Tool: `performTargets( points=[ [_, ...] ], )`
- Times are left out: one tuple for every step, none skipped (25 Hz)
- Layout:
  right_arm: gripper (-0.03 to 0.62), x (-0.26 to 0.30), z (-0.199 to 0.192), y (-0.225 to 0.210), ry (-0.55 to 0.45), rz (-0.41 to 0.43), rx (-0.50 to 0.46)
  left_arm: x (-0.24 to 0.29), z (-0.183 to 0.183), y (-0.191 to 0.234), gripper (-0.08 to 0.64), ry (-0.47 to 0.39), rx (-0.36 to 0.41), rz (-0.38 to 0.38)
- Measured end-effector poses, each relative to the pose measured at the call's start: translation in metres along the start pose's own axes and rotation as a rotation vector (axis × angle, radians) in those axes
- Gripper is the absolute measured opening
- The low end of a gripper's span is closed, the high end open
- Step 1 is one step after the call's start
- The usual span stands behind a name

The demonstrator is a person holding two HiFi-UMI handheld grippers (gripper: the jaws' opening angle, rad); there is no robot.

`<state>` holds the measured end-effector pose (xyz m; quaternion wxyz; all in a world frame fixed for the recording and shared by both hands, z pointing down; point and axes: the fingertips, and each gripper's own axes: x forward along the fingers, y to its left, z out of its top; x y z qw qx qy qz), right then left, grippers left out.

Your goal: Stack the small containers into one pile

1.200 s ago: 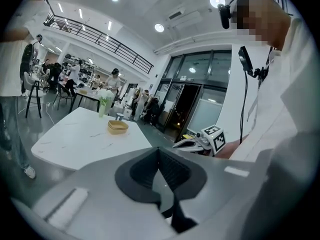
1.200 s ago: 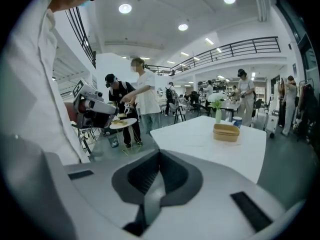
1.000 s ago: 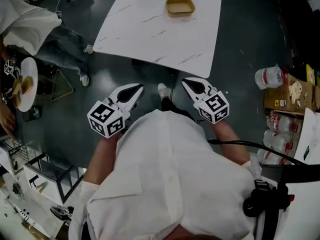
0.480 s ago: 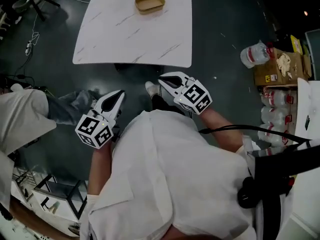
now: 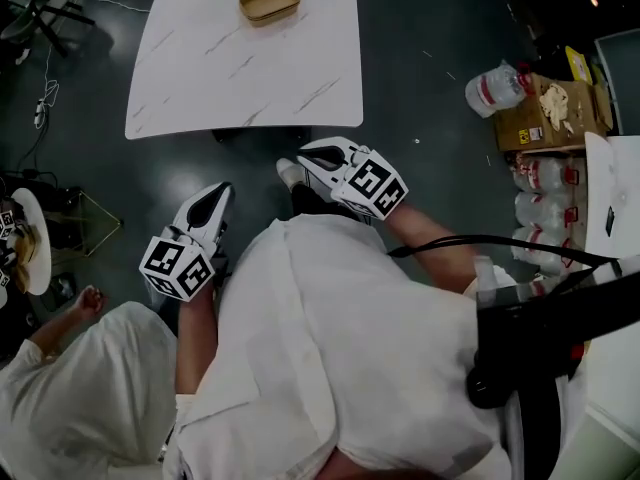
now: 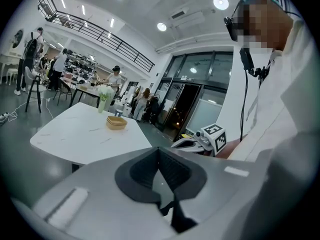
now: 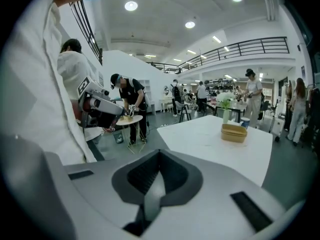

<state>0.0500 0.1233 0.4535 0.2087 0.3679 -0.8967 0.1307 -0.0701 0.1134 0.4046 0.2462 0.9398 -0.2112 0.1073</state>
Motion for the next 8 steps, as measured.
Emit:
performTargets(
  points=[
    [0.006, 0.000, 0.000, -0.002, 0.001, 0.002, 0.000, 0.002, 0.000, 0.001, 0.006, 0.002, -0.003, 0.000],
    [0.006, 0.000, 0.000, -0.004, 0.002, 0.002, 0.001, 0.005, 0.000, 0.001, 0.006, 0.005, -0.006, -0.001],
    [0.006, 0.000, 0.000, -0.007, 0.003, 0.001, 0.002, 0.008, 0.000, 0.002, 0.006, 0.009, -0.008, -0.003],
    [0.006, -0.001, 0.000, -0.010, 0.004, 0.000, 0.004, 0.011, 0.000, 0.002, 0.006, 0.013, -0.009, -0.006],
    [0.006, -0.002, -0.002, -0.013, 0.007, -0.004, 0.007, 0.016, -0.001, 0.002, 0.006, 0.018, -0.011, -0.012],
    [0.006, -0.004, -0.004, -0.016, 0.013, -0.009, 0.011, 0.021, -0.001, 0.002, 0.006, 0.023, -0.013, -0.020],
    [0.006, -0.007, -0.007, -0.019, 0.020, -0.015, 0.016, 0.026, -0.002, 0.002, 0.006, 0.028, -0.017, -0.029],
    [0.006, -0.010, -0.010, -0.022, 0.028, -0.021, 0.022, 0.031, -0.004, 0.001, 0.006, 0.033, -0.021, -0.038]
  ],
)
